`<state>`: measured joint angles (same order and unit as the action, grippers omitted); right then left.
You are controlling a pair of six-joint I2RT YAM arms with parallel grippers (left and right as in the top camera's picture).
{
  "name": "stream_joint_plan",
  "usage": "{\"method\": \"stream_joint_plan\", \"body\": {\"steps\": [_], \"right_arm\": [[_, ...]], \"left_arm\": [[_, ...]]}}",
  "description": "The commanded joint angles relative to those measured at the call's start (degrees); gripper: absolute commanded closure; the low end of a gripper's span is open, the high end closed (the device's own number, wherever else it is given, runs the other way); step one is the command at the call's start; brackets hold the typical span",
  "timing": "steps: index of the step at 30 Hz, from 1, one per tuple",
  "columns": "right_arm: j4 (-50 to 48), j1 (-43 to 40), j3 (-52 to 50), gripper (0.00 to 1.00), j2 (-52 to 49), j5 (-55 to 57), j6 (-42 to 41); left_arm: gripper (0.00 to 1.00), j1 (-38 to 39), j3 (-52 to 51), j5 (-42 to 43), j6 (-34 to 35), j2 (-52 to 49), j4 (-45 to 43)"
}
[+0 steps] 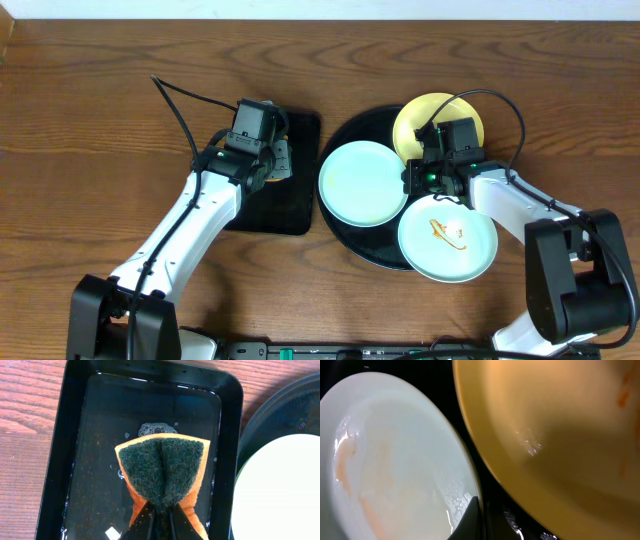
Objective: Clean dirty plates on tray and stack at the side
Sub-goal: 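Grasp the cleaned pale green plate rim with the right gripper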
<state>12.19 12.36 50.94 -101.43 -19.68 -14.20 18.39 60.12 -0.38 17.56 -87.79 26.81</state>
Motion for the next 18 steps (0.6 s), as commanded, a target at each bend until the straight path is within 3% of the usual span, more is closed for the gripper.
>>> {"method": "stream_joint_plan", "body": {"steps": [1, 12, 18], "right_arm": [[-0.2, -0.3, 1.6, 0.99, 3.9, -2.4, 4.9], [0.9, 1.4, 2.3, 0.99, 14.7, 19.0, 13.1], [-0.1, 6.9, 2.5, 0.99, 17.7, 32.3, 19.0]], "left_arm": [[0.92, -0.1, -0.1, -0.5, -1.0, -0.2, 0.2], [0.91, -0.1, -0.1, -0.5, -1.0, -0.2, 0.2], [0.90, -0.1, -0.1, -0.5, -1.0, -0.2, 0.1]]}}
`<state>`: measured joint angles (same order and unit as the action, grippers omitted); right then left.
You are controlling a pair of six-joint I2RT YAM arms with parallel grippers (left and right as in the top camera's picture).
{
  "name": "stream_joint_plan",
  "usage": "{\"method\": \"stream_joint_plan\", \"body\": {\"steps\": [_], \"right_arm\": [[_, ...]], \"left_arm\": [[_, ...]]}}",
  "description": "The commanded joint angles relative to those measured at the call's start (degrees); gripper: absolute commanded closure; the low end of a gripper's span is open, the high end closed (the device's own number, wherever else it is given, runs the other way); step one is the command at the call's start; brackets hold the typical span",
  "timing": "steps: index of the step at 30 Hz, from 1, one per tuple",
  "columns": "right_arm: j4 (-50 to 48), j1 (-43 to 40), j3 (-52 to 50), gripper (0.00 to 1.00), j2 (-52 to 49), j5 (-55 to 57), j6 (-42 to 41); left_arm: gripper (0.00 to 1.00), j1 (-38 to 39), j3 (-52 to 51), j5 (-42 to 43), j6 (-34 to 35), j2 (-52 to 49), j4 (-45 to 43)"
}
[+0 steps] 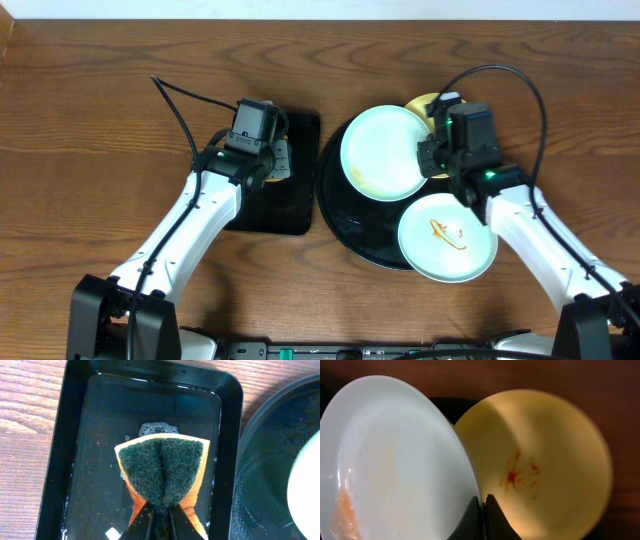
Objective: Clean dirty plates on tray and stack at the side
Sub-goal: 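Grasp the cleaned pale green plate rim with the right gripper, then place the pale green plate on the table right of the tray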
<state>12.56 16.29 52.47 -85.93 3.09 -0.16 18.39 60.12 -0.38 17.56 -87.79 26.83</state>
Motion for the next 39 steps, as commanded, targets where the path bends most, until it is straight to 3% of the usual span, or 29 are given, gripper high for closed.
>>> {"method": "stream_joint_plan", "body": {"steps": [1, 12, 24, 26, 31, 39], "right_arm": [[-0.6, 4.2, 1.1, 0.99, 2.6, 11.2, 6.3], [-6.8, 21.9, 1.2, 0.99, 3.4, 40.2, 20.0], [-8.5, 23.4, 1.2, 0.99, 3.4, 41.7, 20.5], [-8.5, 22.9, 1.2, 0.99, 3.4, 42.0, 18.7], [-6.3, 16.2, 1.2, 0.99, 3.4, 43.1, 3.5], [-2.8, -5.1, 1.8, 0.99, 3.5, 25.2, -11.7]], "left_arm": [[0.90, -0.1, -0.1, -0.5, -1.0, -0.2, 0.1], [0.90, -0.1, -0.2, -0.5, -1.0, -0.2, 0.1], [0.90, -0.1, -0.2, -0.5, -1.0, -0.2, 0.1], [0.90, -0.1, -0.2, -0.5, -1.0, -0.2, 0.1], [0.90, -0.1, -0.2, -0.5, -0.9, -0.2, 0.1], [0.90, -0.1, -0.2, -0.5, -0.9, -0.2, 0.1]]}}
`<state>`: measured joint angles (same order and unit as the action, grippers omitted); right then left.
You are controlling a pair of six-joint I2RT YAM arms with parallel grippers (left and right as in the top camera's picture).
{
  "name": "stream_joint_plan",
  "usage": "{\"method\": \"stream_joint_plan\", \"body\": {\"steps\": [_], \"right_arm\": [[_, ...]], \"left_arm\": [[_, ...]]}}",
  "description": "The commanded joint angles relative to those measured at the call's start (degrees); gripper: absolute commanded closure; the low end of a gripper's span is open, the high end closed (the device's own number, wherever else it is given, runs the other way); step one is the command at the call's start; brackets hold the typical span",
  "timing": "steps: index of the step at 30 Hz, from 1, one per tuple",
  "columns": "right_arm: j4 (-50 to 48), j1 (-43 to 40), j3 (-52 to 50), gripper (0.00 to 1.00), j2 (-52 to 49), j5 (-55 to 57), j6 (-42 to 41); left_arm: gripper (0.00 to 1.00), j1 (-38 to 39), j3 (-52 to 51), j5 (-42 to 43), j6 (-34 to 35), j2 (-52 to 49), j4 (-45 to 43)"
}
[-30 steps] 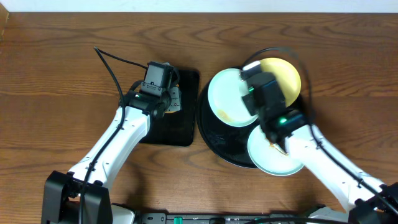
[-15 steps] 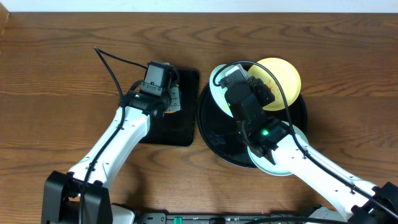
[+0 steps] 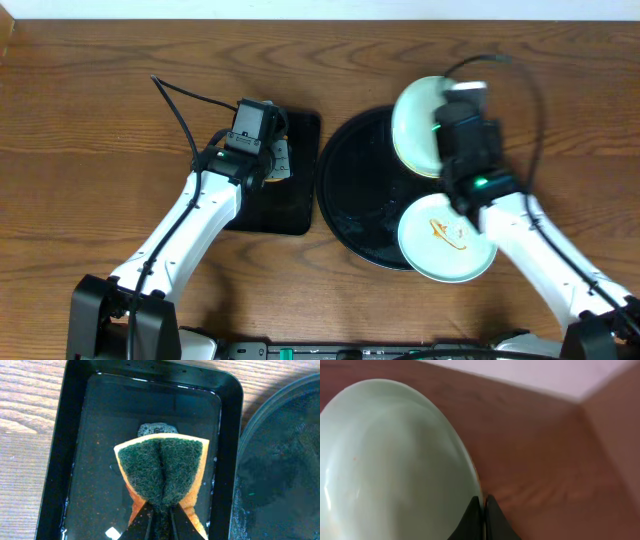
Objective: Clean dirty plates on tray and stack at the side
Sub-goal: 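Place the pale green plate on the table right of the tray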
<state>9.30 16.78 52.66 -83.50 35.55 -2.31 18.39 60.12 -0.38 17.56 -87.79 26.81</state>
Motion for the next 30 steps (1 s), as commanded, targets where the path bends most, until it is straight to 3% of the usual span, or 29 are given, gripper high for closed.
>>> {"method": "stream_joint_plan", "body": {"steps": [1, 6, 12, 21, 30], "right_arm": [[0.6, -8.6, 1.6, 0.99, 1.0, -9.5, -10.9], [2.4, -23.9, 1.6, 0.99, 1.0, -19.6, -15.1], [5.0, -36.1, 1.6, 0.99, 0.3, -21.9, -15.5], [5.0, -42.9, 1.6, 0.98, -4.5, -24.7, -13.4], [9.8, -42.4, 1.6, 0.68, -4.9, -49.0, -7.6]], "left_arm": [[0.90, -0.1, -0.2, -0.5, -0.9, -0.2, 0.1], [0.90, -0.1, -0.2, -0.5, -0.9, -0.2, 0.2], [0.90, -0.1, -0.2, -0.5, -0.9, -0.2, 0.2], [0.90, -0.1, -0.2, -0.5, -0.9, -0.2, 0.1], [0.90, -0.1, -0.2, -0.5, -0.9, -0.2, 0.1]]}}
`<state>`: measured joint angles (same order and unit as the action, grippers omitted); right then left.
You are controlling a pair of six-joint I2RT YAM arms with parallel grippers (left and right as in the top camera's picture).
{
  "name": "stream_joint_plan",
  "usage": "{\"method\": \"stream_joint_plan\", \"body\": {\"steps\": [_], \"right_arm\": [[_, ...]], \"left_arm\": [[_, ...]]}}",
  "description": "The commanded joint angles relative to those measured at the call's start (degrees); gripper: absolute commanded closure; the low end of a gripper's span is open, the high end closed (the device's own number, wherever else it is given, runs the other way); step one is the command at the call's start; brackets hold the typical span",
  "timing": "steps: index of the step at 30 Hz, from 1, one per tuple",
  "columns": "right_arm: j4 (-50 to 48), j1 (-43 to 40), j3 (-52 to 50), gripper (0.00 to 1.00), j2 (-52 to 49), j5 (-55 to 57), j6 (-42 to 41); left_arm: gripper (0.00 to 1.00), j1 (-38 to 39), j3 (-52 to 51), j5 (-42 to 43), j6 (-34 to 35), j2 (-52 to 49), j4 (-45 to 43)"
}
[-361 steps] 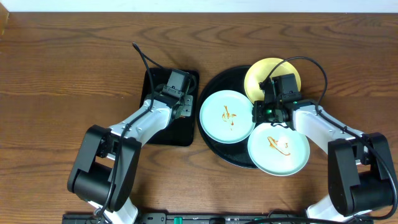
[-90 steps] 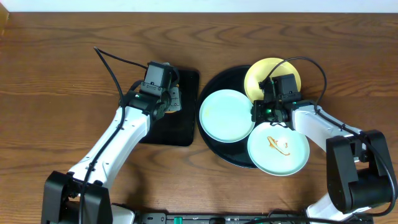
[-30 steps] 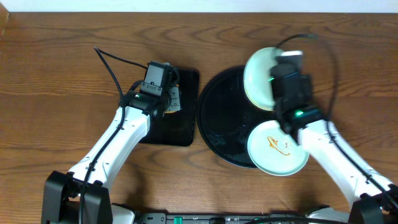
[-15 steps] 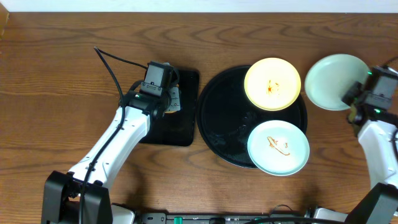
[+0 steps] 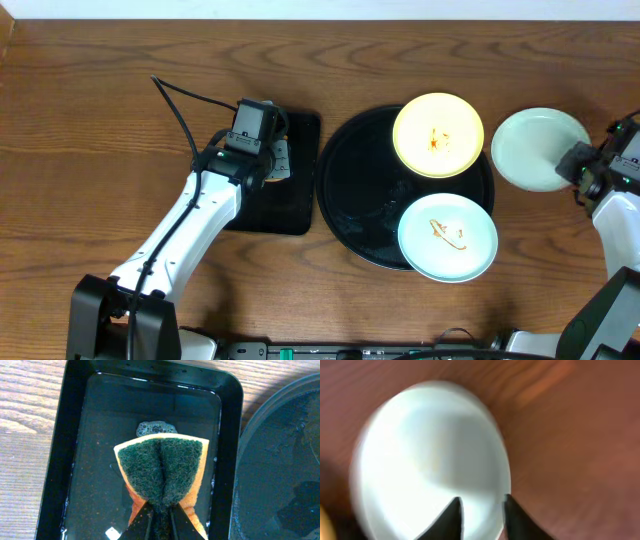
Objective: Clean dirty plates on tray and stack at the side
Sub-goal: 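Place the pale green plate on the table right of the tray, then grasp the other pale green plate and drag it toward center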
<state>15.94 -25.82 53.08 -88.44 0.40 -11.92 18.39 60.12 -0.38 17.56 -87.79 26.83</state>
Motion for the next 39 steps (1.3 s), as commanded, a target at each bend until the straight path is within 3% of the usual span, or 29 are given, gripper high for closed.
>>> {"method": "stream_joint_plan", "body": {"steps": [1, 6, 16, 22, 33, 39], "right_arm": [[5.5, 0.3, 1.2, 0.67, 0.1, -17.4, 2.7], [20.5, 1.4, 1.2, 0.58, 0.1, -30.3, 6.1], [43.5, 1.8, 1.1, 0.56, 0.1, -31.8, 8.2], [48.0, 3.6, 1.1, 0.57, 0.1, -25.4, 8.1], [50.0, 9.0, 0.3, 0.55, 0.1, -13.2, -0.2], [50.2, 11.1, 0.2, 0.53, 0.0, -12.3, -1.2]], "left_arm": [[0.90, -0.1, -0.2, -0.5, -0.9, -0.2, 0.1], [0.90, -0.1, -0.2, -0.5, -0.9, -0.2, 0.1], [0.90, -0.1, -0.2, -0.5, -0.9, -0.2, 0.1], [0.90, -0.1, -0.2, -0.5, -1.0, -0.2, 0.1], [0.90, -0.1, -0.2, -0.5, -1.0, -0.2, 0.1], [0.90, -0.1, -0.2, -0.5, -1.0, -0.2, 0.1]]}}
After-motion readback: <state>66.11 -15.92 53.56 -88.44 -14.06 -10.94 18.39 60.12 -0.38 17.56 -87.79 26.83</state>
